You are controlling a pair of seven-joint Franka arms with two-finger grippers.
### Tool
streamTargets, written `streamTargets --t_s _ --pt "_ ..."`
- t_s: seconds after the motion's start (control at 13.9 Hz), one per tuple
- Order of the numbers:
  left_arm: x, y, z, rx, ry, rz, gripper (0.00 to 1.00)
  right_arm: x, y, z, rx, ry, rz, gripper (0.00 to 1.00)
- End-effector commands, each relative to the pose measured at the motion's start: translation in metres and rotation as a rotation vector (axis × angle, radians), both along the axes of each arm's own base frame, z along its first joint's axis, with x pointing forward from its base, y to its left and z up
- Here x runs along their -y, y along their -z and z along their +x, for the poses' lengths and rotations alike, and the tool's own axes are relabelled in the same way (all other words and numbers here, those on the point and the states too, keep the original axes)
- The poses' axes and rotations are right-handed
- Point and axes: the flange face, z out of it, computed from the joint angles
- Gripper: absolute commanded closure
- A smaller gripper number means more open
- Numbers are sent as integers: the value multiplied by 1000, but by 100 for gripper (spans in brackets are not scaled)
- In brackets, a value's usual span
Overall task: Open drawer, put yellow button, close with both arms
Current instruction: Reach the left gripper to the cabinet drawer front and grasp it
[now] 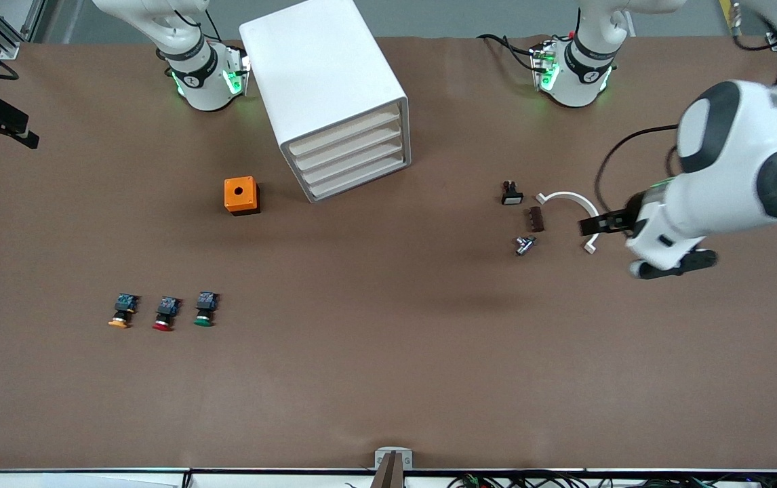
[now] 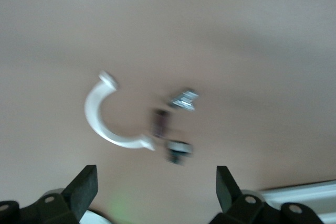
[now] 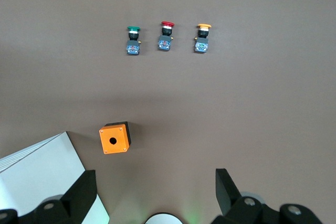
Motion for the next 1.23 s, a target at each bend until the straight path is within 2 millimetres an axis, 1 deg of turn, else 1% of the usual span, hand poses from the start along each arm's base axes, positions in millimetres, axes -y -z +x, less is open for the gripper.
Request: streamTargets --t_s 0.0,0.14,0.22,0.29,0.36,0.5,0.58,0.72,0.87,1.01,1.08,1.15 --pt "63 18 9 -127 -259 -7 1 1 -2 -6 6 10 2 0" --pt "106 41 12 -261 -504 6 1 2 -2 -6 3 13 2 0" --pt "123 56 14 -345 -624 23 1 2 -2 -6 3 12 2 0" --pt "138 67 14 -415 -723 49 1 2 -2 -6 3 12 2 0" --pt "151 82 11 -498 -820 89 1 2 -2 -6 2 12 2 0" --pt "171 99 6 -627 -971 159 1 2 -2 -6 2 12 2 0" --pt "182 109 -1 -720 -1027 211 1 2 -2 -6 3 12 2 0" --pt "199 122 -14 -897 -1097 334 1 2 -3 -5 6 12 2 0" --pt "220 125 -31 -1043 -1131 453 1 1 -3 -4 9 9 1 0" --pt "240 126 -48 -1121 -1124 524 2 0 -5 -4 12 9 2 0" --pt "250 132 -55 -1153 -1110 542 6 1 -7 -4 15 12 2 0" --pt "259 135 -63 -1172 -1095 564 13 1 -11 -4 23 5 0 0"
